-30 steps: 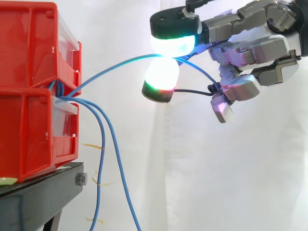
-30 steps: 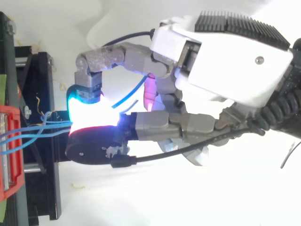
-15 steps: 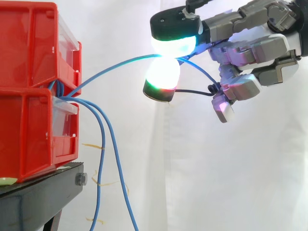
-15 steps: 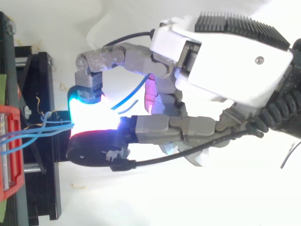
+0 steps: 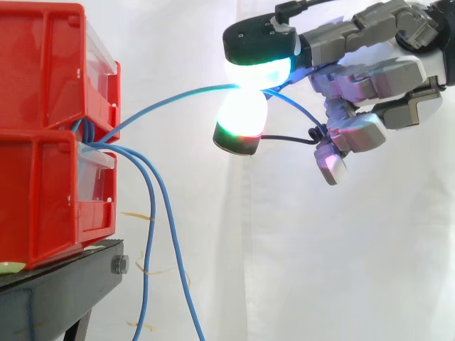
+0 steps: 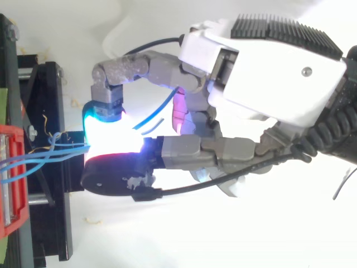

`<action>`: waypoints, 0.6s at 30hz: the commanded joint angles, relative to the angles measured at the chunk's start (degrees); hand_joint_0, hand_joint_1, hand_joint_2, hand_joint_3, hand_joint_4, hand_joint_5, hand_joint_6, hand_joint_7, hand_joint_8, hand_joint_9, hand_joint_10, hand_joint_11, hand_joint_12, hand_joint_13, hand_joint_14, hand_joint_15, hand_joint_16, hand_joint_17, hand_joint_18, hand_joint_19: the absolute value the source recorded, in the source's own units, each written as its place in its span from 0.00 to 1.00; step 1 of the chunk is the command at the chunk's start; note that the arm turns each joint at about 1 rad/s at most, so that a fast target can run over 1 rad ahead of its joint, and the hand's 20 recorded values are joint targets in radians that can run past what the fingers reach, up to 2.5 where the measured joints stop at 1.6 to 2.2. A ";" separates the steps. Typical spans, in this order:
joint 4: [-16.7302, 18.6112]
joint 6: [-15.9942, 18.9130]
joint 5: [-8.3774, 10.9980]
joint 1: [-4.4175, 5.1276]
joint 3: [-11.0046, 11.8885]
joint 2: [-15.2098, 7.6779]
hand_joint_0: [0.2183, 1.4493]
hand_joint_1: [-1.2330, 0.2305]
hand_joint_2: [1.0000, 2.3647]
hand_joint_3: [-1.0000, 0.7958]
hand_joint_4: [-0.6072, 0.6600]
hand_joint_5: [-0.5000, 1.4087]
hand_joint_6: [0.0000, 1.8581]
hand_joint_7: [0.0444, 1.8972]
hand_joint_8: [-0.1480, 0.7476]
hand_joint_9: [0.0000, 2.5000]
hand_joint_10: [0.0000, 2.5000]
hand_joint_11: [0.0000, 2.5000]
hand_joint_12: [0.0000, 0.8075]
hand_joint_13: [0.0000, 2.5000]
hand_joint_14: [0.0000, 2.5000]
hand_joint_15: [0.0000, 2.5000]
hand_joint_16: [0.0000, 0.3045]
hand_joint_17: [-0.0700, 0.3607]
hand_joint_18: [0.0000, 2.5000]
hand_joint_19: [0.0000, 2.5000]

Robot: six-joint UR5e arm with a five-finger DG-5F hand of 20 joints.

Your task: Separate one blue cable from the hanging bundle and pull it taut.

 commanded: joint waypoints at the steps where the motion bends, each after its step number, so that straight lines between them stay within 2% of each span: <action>1: -0.60 0.21 -0.08 0.00 -0.88 0.06 0.38 0.35 0.04 0.57 0.59 0.33 0.27 0.64 0.38 0.85 0.01 0.22 0.49 0.66 0.01 0.28 0.21 0.50 0.48 0.25; 6: -1.48 1.01 -0.96 0.44 -4.22 0.06 0.38 0.35 0.05 0.57 0.58 0.33 0.27 0.63 0.37 0.85 0.01 0.23 0.49 0.66 0.01 0.28 0.21 0.50 0.48 0.25; 11: -1.48 3.47 -2.28 0.53 -4.66 0.06 0.38 0.34 0.06 0.57 0.58 0.33 0.27 0.63 0.37 0.85 0.01 0.22 0.48 0.66 0.01 0.28 0.21 0.50 0.48 0.25; 18: -2.01 4.26 -3.25 0.53 -4.57 0.06 0.38 0.35 0.05 0.57 0.59 0.33 0.27 0.62 0.37 0.85 0.01 0.22 0.49 0.66 0.01 0.28 0.21 0.50 0.48 0.25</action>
